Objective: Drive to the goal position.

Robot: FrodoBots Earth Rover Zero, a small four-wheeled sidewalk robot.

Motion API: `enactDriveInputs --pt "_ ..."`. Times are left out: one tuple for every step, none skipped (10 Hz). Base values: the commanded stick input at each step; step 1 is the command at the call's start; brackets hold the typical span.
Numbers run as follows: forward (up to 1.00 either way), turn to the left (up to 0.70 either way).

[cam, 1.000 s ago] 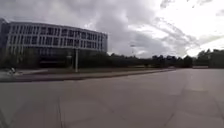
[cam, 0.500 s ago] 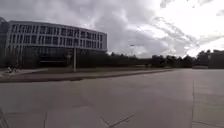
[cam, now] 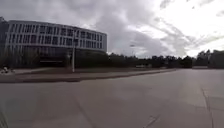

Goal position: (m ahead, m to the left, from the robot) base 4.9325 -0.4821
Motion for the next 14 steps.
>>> enactDriveInputs --pt "0.7 0.0" --pt "0.7 0.0" --pt "0.7 0.0" --pt "0.7 0.0" --pt "0.7 0.0" --pt "0.7 0.0" --pt "0.7 0.0" --pt "0.7 0.0" --pt "0.7 0.0" --pt "0.7 0.0" --pt "0.7 0.0" --pt "0.7 0.0" --pt "0.7 0.0" --pt "0.7 0.0"
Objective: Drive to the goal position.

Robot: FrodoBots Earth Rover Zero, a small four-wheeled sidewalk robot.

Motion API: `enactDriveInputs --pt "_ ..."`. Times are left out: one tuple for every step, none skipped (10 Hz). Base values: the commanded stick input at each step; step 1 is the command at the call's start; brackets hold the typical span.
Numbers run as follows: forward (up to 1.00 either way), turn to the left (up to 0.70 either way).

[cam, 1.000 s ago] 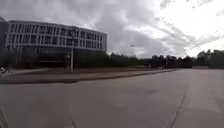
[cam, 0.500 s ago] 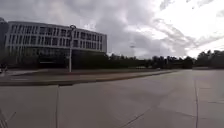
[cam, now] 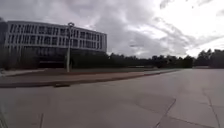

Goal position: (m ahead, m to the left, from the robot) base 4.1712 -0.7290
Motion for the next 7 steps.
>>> enactDriveInputs --pt "0.7 0.0" --pt "0.7 0.0" --pt "0.7 0.0" --pt "0.7 0.0" --pt "0.7 0.0" --pt "0.7 0.0" --pt "0.7 0.0"
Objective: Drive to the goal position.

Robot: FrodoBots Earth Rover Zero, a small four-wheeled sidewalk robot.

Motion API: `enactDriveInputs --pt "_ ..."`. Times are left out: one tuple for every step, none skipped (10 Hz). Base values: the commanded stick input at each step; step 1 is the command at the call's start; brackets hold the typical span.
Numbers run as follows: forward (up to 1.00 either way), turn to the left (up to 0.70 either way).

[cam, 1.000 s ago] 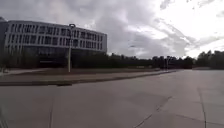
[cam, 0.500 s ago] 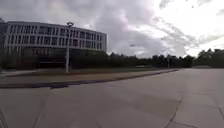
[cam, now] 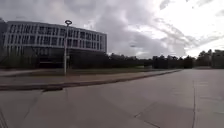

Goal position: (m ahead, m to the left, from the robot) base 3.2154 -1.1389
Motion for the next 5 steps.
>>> enactDriveInputs --pt "0.7 0.0" --pt "0.7 0.0" --pt "0.7 0.0" --pt "0.7 0.0" --pt "0.7 0.0"
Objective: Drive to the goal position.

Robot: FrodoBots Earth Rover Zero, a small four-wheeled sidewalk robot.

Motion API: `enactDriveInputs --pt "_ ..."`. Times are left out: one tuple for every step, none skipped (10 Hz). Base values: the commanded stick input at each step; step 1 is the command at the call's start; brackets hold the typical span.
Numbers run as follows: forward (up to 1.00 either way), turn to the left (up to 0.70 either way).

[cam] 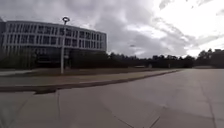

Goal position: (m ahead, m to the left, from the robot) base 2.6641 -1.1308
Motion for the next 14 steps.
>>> enactDriveInputs --pt "0.7 0.0" --pt "0.7 0.0" --pt "0.7 -0.35" --pt "0.7 -0.35" --pt "0.7 -0.35" --pt "0.7 -0.35" --pt "0.7 -0.33" --pt "0.7 -0.25" --pt "0.7 -0.17" --pt "0.7 -0.09" --pt "0.7 0.0" --pt "0.7 0.0" --pt "0.7 0.0" --pt "0.7 0.0"
